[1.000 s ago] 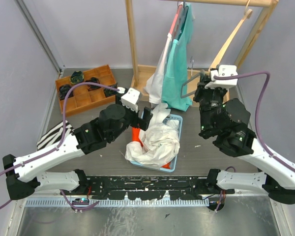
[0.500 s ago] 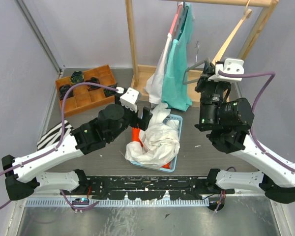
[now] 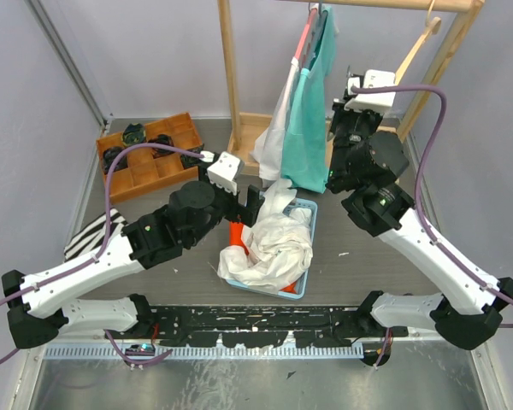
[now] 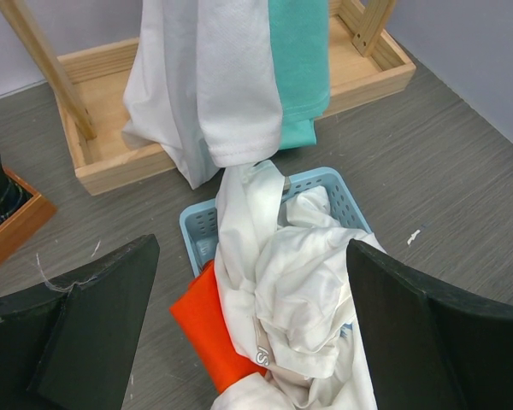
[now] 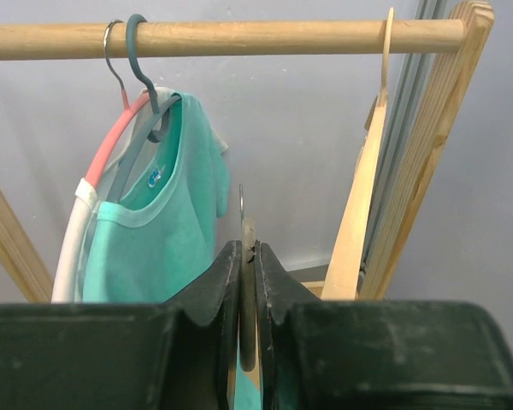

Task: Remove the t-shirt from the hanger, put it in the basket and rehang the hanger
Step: Place the hanger on the clothesline.

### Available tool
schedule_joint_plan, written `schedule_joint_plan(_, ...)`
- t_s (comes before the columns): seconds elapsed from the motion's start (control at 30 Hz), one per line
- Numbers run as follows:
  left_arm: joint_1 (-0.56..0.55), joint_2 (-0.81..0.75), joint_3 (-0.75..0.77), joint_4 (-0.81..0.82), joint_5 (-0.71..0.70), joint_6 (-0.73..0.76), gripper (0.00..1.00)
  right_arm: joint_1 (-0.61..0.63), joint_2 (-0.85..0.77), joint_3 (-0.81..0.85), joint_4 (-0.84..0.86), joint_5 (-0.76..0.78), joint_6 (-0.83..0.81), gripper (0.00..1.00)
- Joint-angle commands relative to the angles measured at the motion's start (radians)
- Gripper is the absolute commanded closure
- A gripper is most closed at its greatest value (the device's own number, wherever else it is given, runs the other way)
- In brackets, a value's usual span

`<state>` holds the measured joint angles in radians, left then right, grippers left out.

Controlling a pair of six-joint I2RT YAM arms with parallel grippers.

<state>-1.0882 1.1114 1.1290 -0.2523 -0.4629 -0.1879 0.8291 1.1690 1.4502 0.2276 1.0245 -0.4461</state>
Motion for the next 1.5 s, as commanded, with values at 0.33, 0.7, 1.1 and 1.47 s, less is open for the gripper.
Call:
schedule_joint_plan(0.33,0.003,-0.02,0.006,-0.012,-0.024,-0.007,0.02,-0.179,0.067,0.121,0.034,-0.235,0.116,0.99)
schedule_joint_plan(0.7,0.003,-0.014,0.004,-0.008,-0.039,0.0,0.02,-0.235,0.14,0.281,-0.009,-0.326,0.112,0.99)
schedule_joint_plan(1.1,0.004,0.002,0.008,-0.008,-0.031,0.002,0.02,-0.251,0.059,0.288,-0.079,-0.395,0.16,1.0)
schedule_joint_plan(1.47,0.002,0.008,0.02,-0.008,-0.027,0.009,0.02,-0.251,-0.001,0.281,-0.102,-0.41,0.162,0.99)
